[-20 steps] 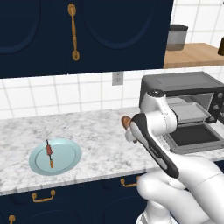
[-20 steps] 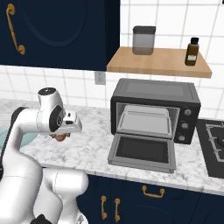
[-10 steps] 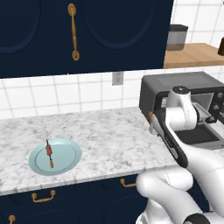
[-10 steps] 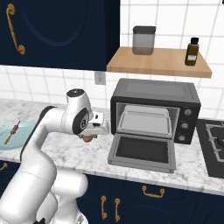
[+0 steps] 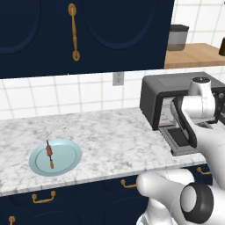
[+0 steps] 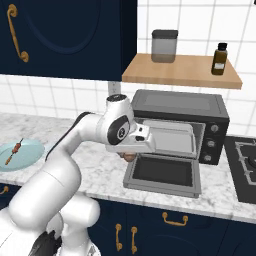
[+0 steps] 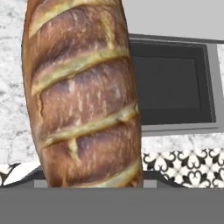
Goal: Pick up the kebab skewer and baguette bread, and place them inside the toaster oven. Close the toaster oven door and start by setting the timer.
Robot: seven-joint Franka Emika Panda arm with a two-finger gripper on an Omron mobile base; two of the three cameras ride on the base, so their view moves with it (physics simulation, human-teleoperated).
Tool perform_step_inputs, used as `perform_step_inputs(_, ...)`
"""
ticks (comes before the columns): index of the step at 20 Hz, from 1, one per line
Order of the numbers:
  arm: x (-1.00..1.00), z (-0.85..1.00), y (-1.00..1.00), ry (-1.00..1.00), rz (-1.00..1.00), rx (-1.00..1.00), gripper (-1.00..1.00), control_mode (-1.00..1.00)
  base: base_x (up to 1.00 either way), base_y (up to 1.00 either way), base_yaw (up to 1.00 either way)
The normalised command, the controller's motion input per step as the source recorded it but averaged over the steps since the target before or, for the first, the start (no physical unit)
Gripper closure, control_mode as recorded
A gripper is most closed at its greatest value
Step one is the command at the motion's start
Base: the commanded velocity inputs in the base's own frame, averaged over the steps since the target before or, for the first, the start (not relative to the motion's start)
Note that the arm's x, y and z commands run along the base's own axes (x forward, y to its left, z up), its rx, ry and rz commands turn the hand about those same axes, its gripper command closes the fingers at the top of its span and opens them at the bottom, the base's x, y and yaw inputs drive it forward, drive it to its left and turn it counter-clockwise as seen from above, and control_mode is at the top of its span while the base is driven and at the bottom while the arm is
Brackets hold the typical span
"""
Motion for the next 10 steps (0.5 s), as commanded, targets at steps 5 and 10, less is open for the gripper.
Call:
perform_step_inputs(5,0.03,-0.21,-0.64,-0.12,-0.09,0.00,1.00,-1.00,0.00,0.00,0.00)
perform_step_inputs(10,0.03,-0.02,-0.42,-0.22,-0.09,0.00,1.00,-1.00,0.00,0.00,0.00)
